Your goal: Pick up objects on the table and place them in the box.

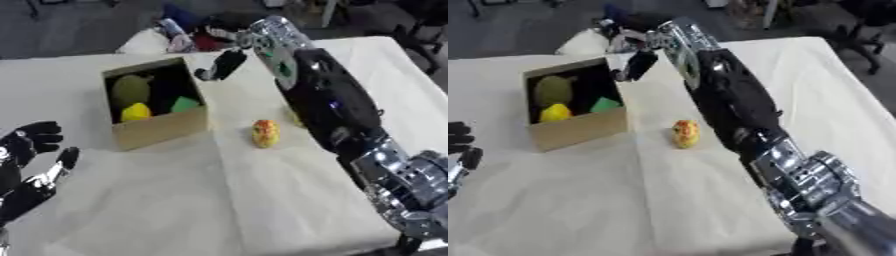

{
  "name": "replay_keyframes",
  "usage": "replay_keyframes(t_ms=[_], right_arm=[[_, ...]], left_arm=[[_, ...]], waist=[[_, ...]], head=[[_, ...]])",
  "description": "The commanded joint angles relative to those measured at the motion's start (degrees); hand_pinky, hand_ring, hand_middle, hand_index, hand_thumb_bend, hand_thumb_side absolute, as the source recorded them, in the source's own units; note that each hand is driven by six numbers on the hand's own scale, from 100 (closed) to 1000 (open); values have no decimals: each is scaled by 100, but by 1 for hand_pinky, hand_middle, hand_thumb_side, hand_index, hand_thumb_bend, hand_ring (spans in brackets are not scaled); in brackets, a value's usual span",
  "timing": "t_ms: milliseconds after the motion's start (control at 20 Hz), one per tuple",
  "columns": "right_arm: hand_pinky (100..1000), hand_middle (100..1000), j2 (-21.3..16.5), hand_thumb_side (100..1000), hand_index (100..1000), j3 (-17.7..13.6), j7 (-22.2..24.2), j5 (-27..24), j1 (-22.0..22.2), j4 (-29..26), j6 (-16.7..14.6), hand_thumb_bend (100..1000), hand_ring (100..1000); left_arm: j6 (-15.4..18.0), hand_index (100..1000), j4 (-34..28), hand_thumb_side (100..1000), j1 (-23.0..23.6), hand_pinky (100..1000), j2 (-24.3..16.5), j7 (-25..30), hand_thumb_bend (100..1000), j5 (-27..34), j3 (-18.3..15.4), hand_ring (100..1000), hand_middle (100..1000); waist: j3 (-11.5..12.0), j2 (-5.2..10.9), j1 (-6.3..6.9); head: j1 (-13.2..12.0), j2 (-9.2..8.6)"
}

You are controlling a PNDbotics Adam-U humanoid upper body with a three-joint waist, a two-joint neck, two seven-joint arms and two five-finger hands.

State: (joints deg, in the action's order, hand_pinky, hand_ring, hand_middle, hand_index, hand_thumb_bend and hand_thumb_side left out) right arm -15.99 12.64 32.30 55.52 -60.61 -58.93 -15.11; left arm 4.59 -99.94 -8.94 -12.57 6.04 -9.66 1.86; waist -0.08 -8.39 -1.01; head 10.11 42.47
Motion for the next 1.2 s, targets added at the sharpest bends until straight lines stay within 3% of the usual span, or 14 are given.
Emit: replay_keyframes(t_ms=[50, 200, 450, 850, 900, 950, 1100, 1200], right_arm=[[790, 838, -748, 401, 945, 205, 488, -778, 259, -988, -42, 271, 822], [783, 808, -1150, 414, 920, 355, 906, -1289, 812, -1538, 87, 258, 815], [779, 780, -1239, 414, 892, 483, 1318, -1420, 1368, -1361, 225, 257, 812], [779, 758, -1002, 406, 870, 595, 1488, -1304, 1495, -706, -18, 258, 810], [778, 753, -978, 372, 866, 610, 1510, -1284, 1490, -659, -49, 300, 809], [778, 750, -950, 390, 861, 623, 1515, -1245, 1488, -613, -70, 261, 808], [778, 737, -851, 354, 844, 650, 1374, -966, 1464, -461, -125, 280, 804], [766, 678, -780, 272, 785, 641, 1134, -711, 1444, -347, -177, 280, 779]], left_arm=[[4, 783, -71, 398, -12, 743, -113, -54, 460, -19, -72, 731, 694], [0, 783, -72, 400, 4, 743, -132, -77, 460, -28, -91, 731, 694], [2, 783, -74, 400, 2, 742, -126, -77, 459, -28, -90, 732, 694], [-3, 784, -73, 403, -9, 742, -113, -78, 456, -18, -90, 733, 695], [-3, 784, -72, 403, -10, 742, -112, -76, 456, -19, -89, 733, 695], [-3, 784, -72, 403, -12, 742, -111, -77, 455, -21, -89, 733, 695], [-6, 784, -72, 403, -17, 742, -108, -79, 454, -18, -89, 733, 695], [-8, 784, -71, 405, -21, 742, -103, -80, 450, -14, -89, 734, 695]], waist=[[-65, 173, -65], [-143, 170, -78], [-174, 167, -66], [-150, 163, -24], [-149, 163, -22], [-146, 163, -19], [-131, 160, -8], [-121, 158, 2]], head=[[-66, 21], [-95, 19], [-100, -3], [-86, -19], [-86, -20], [-82, -24], [-71, -36], [-59, -44]])
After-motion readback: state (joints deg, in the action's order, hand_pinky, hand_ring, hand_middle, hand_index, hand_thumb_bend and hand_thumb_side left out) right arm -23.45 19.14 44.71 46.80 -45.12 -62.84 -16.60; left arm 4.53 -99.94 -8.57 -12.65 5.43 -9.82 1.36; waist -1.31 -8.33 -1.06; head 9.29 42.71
